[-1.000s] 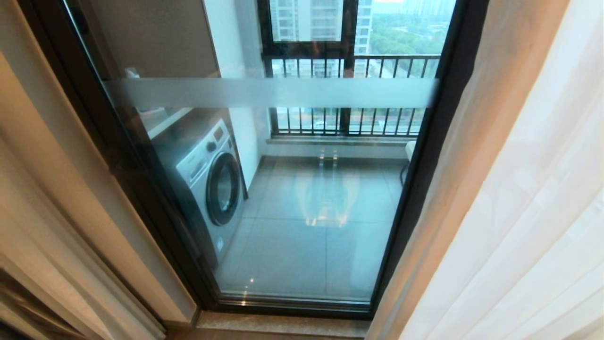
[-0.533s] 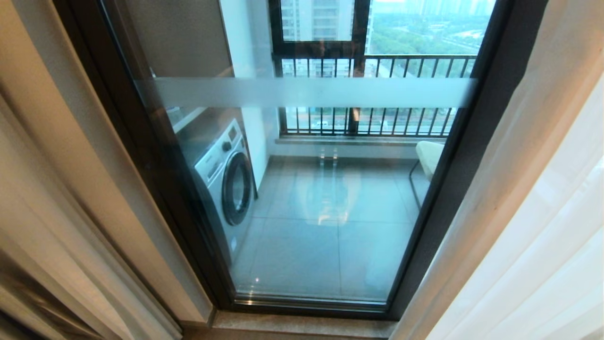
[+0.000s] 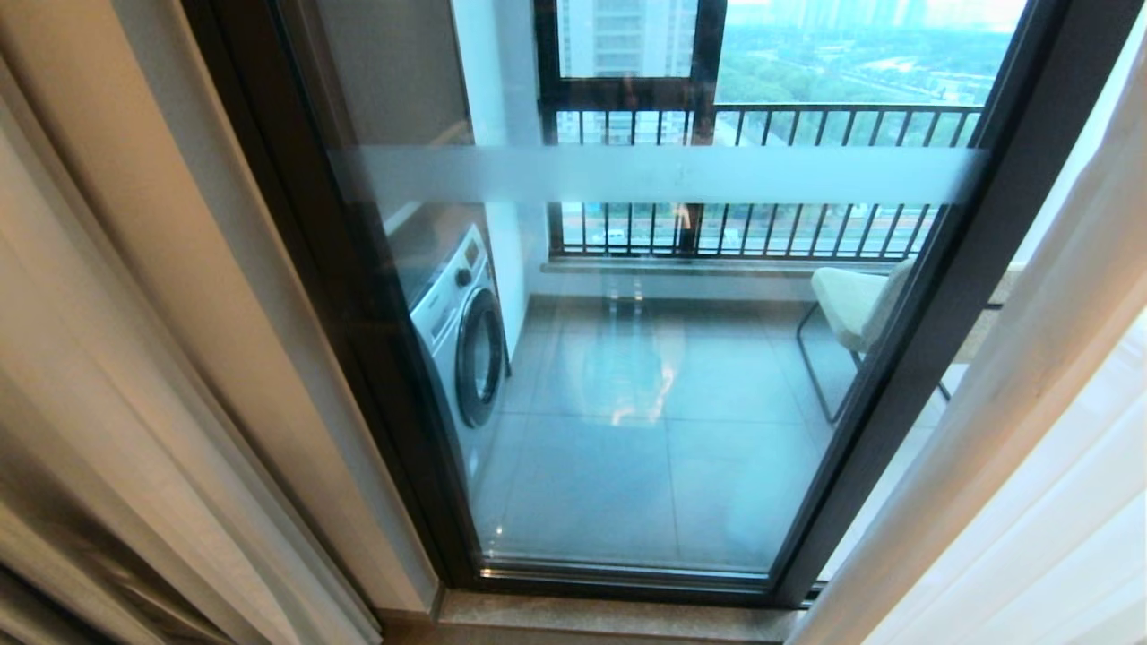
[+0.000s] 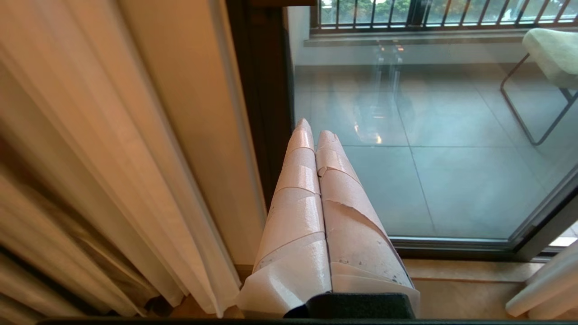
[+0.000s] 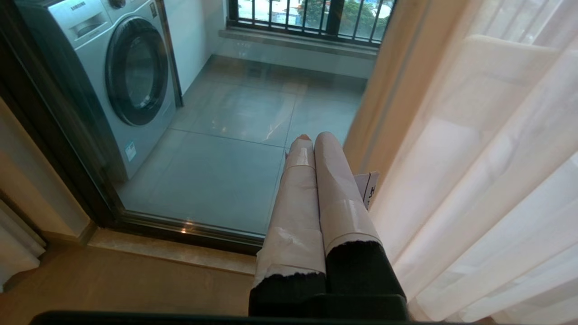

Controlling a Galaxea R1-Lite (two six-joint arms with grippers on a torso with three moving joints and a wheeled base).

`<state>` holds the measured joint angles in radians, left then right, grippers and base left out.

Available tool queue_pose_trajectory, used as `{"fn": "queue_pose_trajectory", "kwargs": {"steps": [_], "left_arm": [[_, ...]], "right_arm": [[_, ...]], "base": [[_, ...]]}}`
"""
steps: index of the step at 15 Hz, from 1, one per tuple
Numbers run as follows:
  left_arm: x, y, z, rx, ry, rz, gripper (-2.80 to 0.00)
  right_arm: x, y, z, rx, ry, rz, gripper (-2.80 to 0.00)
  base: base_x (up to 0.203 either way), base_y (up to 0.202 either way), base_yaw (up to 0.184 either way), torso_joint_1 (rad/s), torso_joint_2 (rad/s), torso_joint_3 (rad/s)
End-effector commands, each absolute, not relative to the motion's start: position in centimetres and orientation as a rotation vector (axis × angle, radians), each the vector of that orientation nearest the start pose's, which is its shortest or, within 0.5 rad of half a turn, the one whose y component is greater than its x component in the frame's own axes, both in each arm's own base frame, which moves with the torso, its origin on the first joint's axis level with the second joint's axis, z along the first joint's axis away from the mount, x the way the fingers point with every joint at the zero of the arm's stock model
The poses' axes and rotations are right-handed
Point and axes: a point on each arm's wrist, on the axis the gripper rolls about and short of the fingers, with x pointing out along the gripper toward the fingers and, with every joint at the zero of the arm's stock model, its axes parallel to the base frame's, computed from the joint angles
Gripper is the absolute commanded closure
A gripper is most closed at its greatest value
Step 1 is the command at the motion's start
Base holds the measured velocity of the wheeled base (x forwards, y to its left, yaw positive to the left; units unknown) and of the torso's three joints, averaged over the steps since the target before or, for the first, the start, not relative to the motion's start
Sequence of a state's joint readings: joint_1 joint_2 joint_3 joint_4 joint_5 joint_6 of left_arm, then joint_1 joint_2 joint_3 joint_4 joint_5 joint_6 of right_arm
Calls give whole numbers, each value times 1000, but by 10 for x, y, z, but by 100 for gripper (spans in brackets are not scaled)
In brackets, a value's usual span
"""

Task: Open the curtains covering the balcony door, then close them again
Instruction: Close the inner curtains on both sides

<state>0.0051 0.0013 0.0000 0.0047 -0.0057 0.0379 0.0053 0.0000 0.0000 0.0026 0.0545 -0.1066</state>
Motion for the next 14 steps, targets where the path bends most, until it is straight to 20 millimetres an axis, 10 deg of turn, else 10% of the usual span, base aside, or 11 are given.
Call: {"fn": "queue_pose_trajectory", "kwargs": {"steps": [1, 14], "left_arm": [[-23, 0, 75, 38, 6, -2, 0], [-23, 0, 75, 43, 6, -1, 0]], "right_arm": [[-23, 1, 75, -107, -2, 61, 0], [-23, 1, 75, -107, -1, 61, 0]], "base": [[0, 187, 3, 2, 3, 3], [0, 47, 0, 1, 0, 0]]}}
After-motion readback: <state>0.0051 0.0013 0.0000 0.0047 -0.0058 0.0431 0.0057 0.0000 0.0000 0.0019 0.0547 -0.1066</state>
